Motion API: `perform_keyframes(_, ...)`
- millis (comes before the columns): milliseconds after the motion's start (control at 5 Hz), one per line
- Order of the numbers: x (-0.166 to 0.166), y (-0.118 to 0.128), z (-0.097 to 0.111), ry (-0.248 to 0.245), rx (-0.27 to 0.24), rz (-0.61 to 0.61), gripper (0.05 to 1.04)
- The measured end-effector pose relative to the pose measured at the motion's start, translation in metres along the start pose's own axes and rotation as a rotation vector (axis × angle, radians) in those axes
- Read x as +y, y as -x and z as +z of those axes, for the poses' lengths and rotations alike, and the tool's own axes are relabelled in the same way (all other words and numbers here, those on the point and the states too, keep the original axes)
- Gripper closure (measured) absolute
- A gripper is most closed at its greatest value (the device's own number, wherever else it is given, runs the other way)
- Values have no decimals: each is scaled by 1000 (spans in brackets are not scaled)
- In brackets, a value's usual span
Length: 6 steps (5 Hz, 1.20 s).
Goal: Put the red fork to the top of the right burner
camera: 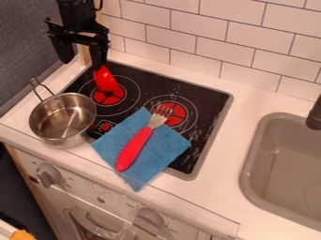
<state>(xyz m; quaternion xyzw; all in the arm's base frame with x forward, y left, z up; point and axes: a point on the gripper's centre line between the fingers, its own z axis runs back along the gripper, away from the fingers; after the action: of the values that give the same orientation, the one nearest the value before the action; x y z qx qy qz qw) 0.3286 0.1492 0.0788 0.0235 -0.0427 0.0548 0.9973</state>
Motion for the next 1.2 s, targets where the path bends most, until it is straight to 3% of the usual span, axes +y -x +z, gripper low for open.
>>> perform_keyframes(200,-3,5,-13,15,29,-2,77)
perform_keyframes(400,-30,38,-10,58,54,-51,77)
perform_keyframes(600,-50,64,6,45,14,-112,77)
perform_keyframes(800,-61,86,-5,45,46,-133,77)
perform_keyframes(1000,-73,93,-25,31,76,-155,77)
perform_keyframes(1200,-90,95,-35,-1,63,-219,79)
